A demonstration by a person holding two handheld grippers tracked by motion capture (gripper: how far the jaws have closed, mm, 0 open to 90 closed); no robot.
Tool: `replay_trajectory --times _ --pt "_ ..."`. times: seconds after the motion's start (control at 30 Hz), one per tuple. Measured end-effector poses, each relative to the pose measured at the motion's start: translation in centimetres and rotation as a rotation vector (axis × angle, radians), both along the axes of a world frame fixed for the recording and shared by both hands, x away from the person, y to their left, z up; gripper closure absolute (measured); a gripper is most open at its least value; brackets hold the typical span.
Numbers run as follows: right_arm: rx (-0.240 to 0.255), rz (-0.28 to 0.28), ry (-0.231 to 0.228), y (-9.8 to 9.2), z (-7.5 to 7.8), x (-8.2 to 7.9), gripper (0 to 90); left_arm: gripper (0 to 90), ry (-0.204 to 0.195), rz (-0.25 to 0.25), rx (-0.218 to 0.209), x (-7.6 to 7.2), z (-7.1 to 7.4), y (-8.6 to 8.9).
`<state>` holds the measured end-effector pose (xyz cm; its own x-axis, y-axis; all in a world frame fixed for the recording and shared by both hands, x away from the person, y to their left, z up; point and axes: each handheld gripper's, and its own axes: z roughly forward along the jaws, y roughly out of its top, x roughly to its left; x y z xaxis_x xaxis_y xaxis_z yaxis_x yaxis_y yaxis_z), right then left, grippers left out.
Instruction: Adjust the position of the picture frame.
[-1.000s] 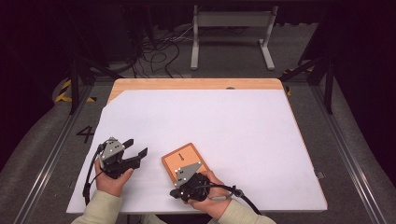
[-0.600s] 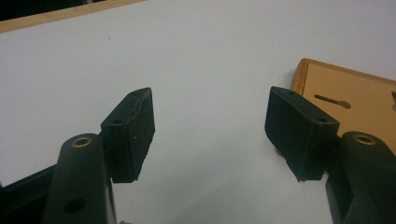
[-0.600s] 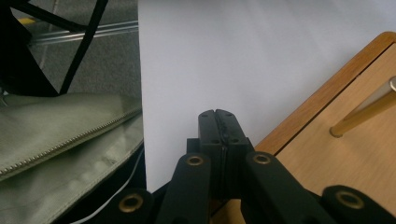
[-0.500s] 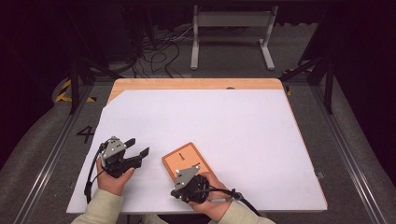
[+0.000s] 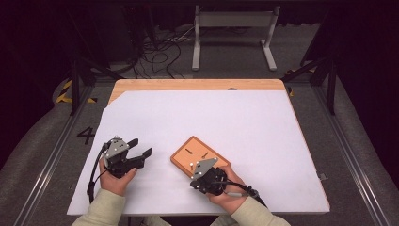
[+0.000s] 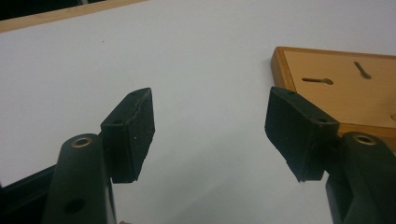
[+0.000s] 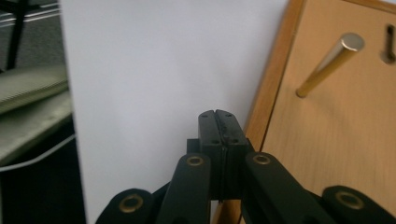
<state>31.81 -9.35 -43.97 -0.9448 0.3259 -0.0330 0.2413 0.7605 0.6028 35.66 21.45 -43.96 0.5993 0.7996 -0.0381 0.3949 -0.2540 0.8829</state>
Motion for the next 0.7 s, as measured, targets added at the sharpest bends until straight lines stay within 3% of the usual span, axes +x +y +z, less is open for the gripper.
replay_trajectory --times 0.1,0.2,0.53,0.7 --pt "-0.029 -0.053 -0.017 -1.2 -0.2 0.8 90.0 33.3 0.0 -0.004 -0.004 0.2 0.0 -0.2" --pt "-0.017 -0.099 -0.008 -2.6 -0.2 1.5 90.0 33.3 0.003 -0.014 0.001 0.4 0.0 -0.4" --pt "-0.044 -0.193 -0.074 -5.0 -0.2 2.9 90.0 33.3 0.005 -0.024 -0.002 0.6 -0.1 -0.8" --pt "-0.03 -0.247 -0.086 -6.0 -0.3 3.6 90.0 33.1 0.01 -0.029 0.007 0.6 -0.1 -0.9"
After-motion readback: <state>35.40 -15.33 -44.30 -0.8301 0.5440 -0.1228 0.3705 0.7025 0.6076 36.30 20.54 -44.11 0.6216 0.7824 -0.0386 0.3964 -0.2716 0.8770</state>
